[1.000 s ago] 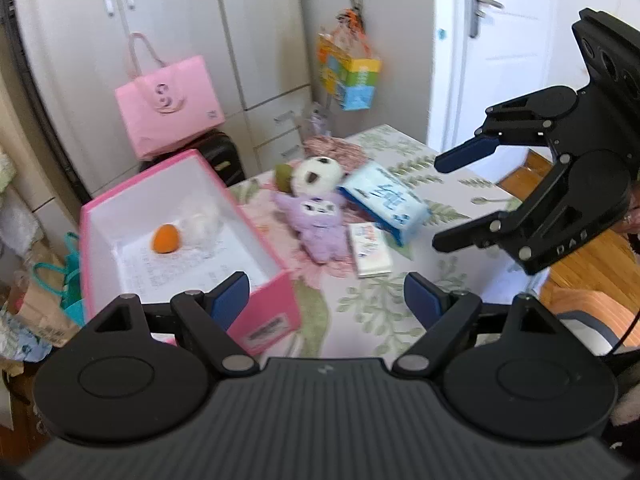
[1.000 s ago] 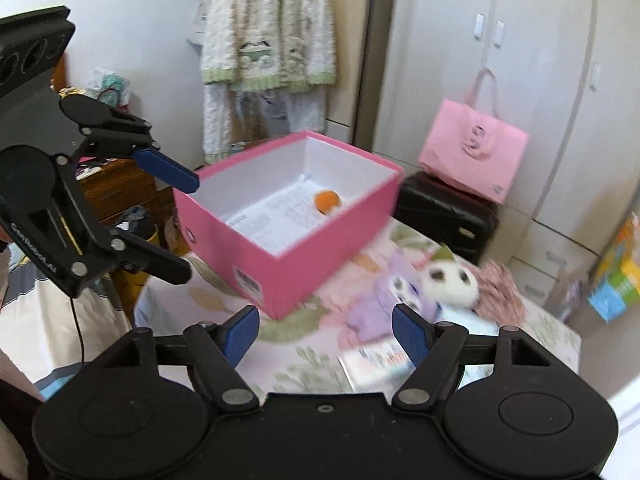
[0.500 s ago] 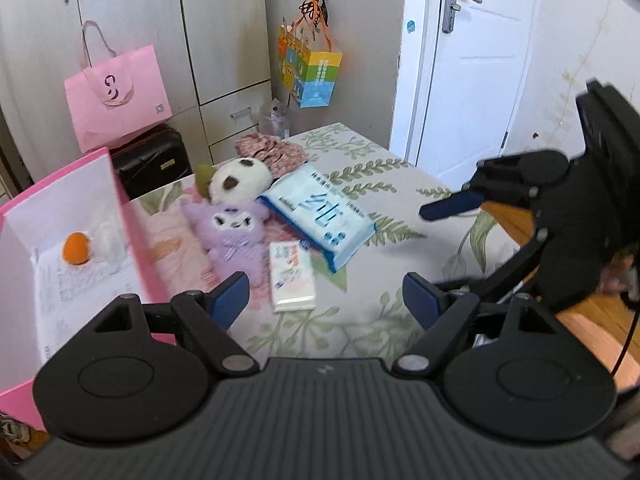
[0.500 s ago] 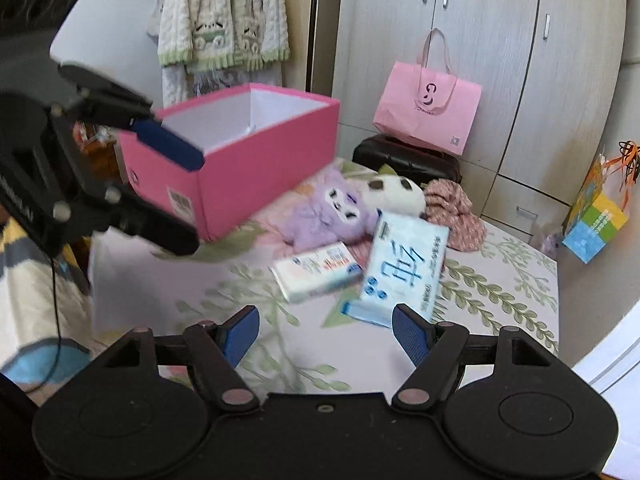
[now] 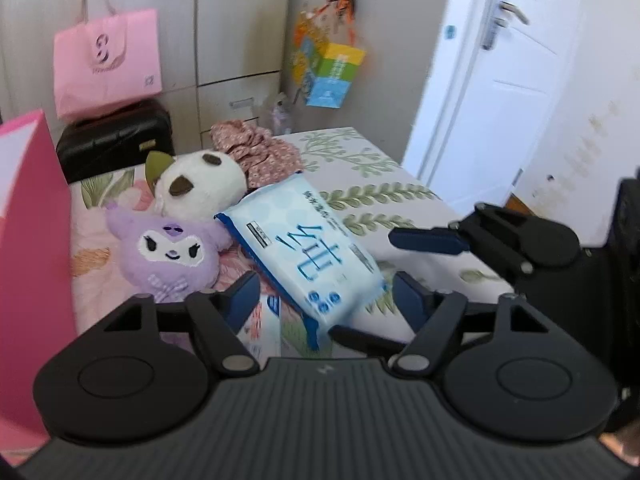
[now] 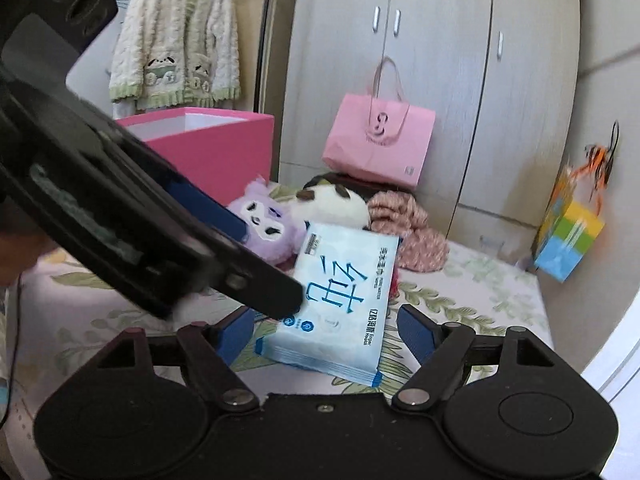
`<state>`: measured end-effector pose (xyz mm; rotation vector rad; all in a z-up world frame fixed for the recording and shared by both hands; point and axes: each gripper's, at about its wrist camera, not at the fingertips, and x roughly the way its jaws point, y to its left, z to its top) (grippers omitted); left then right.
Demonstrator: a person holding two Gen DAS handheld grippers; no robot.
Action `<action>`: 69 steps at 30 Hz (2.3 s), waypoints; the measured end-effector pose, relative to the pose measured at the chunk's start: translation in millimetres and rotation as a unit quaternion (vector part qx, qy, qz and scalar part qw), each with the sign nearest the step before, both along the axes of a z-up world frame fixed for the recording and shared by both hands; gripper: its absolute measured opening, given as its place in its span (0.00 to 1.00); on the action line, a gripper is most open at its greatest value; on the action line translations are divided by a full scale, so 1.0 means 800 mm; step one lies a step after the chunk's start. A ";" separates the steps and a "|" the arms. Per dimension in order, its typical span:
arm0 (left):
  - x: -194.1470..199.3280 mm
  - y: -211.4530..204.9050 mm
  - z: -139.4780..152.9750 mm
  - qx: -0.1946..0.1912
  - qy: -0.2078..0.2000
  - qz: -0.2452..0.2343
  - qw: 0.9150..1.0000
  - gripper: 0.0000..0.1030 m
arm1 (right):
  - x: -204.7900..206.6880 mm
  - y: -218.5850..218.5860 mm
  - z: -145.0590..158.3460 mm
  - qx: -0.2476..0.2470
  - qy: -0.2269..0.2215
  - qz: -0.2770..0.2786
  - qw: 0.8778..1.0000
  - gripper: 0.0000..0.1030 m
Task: Organize soft objects
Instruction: 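Grasp the blue wet-wipes pack with the left gripper, then lift and carry the wet-wipes pack with the left gripper over the box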
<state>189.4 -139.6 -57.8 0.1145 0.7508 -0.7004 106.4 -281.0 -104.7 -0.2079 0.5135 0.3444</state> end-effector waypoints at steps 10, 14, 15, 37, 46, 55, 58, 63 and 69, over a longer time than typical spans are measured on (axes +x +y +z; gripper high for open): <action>0.037 -0.016 -0.038 -0.008 0.042 0.019 0.999 0.54 | 0.040 0.000 -0.029 0.027 0.038 -0.004 0.999 0.80; 0.031 -0.023 -0.040 -0.001 0.030 0.023 0.999 0.53 | 0.043 0.002 -0.033 0.028 0.046 -0.013 0.998 0.73; 0.029 -0.025 -0.040 0.003 0.026 0.022 0.999 0.53 | 0.042 0.001 -0.033 0.030 0.045 -0.017 0.998 0.68; -0.023 -0.015 -0.012 -0.020 0.027 0.022 0.999 0.53 | -0.003 0.004 -0.001 0.065 0.050 -0.050 0.995 0.56; -0.065 0.012 0.001 -0.025 0.035 0.034 0.999 0.54 | -0.042 0.024 0.016 0.056 0.045 -0.029 0.997 0.57; -0.094 0.048 0.012 -0.047 0.078 0.048 0.995 0.55 | -0.072 0.051 0.038 0.043 0.080 -0.008 0.996 0.57; -0.101 0.065 0.016 -0.047 0.105 0.053 0.992 0.55 | -0.079 0.063 0.044 0.041 0.101 0.005 0.994 0.57; -0.118 0.094 0.025 -0.041 0.129 0.067 0.988 0.55 | -0.094 0.089 0.055 0.032 0.121 0.034 0.992 0.57; -0.138 0.139 0.039 -0.038 0.150 0.093 0.984 0.55 | -0.109 0.131 0.072 0.017 0.138 0.082 0.987 0.57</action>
